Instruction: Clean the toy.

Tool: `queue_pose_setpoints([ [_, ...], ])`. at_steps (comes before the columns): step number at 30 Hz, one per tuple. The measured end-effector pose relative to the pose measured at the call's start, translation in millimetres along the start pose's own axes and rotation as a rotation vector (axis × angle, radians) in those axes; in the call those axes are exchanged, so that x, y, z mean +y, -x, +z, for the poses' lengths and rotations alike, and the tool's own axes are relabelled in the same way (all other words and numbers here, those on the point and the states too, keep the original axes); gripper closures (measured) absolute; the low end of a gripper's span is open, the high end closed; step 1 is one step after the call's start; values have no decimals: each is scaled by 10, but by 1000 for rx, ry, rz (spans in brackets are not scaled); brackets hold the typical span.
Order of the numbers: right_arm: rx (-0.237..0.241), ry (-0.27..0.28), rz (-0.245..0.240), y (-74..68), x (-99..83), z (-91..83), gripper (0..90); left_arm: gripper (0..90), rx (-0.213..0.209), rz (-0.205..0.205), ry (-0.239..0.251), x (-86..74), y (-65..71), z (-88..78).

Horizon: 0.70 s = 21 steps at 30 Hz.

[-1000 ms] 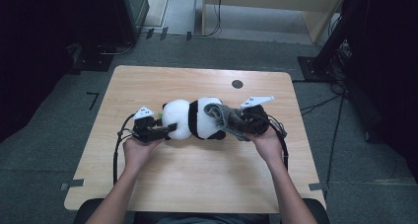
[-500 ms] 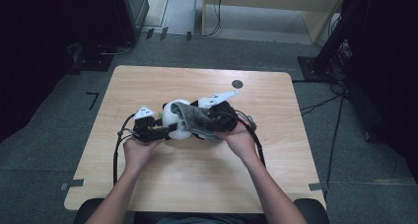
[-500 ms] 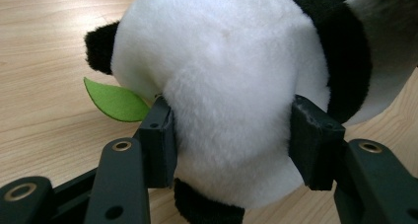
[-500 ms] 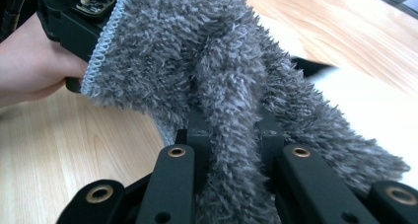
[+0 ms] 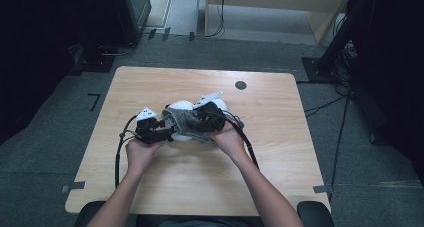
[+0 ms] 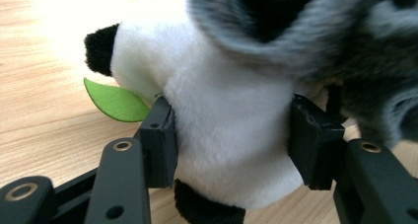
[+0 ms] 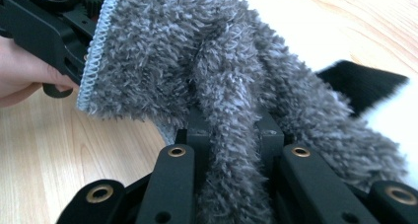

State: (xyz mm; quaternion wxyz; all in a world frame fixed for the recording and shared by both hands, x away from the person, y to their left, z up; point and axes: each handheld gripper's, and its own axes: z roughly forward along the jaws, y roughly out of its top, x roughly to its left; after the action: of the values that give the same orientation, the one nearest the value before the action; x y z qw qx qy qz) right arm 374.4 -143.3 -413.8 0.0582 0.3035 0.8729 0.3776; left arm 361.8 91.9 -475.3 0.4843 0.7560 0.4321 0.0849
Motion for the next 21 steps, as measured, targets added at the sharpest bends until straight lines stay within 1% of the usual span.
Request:
queue_pose_setpoints([
  [3, -5, 2, 7, 33, -44, -84, 763, 439, -3, 0, -1, -1, -9, 0],
  [6, -14, 13, 19, 71, -105, -204, 762, 440, -6, -1, 0, -3, -16, 1],
  [11, -49, 34, 37, 164, -222, -443, 761, 440, -6, 1, -2, -2, -17, -1],
  [16, -100, 58, 77, 318, -365, -676, 755, 441, -12, -4, -3, -6, -26, 1],
  [19, -125, 63, 109, 409, -460, -762, 752, 441, -23, -10, -11, -12, -55, 1],
  [21, -139, 69, 127, 465, -531, -805, 752, 441, -24, -7, -12, -13, -61, 2],
])
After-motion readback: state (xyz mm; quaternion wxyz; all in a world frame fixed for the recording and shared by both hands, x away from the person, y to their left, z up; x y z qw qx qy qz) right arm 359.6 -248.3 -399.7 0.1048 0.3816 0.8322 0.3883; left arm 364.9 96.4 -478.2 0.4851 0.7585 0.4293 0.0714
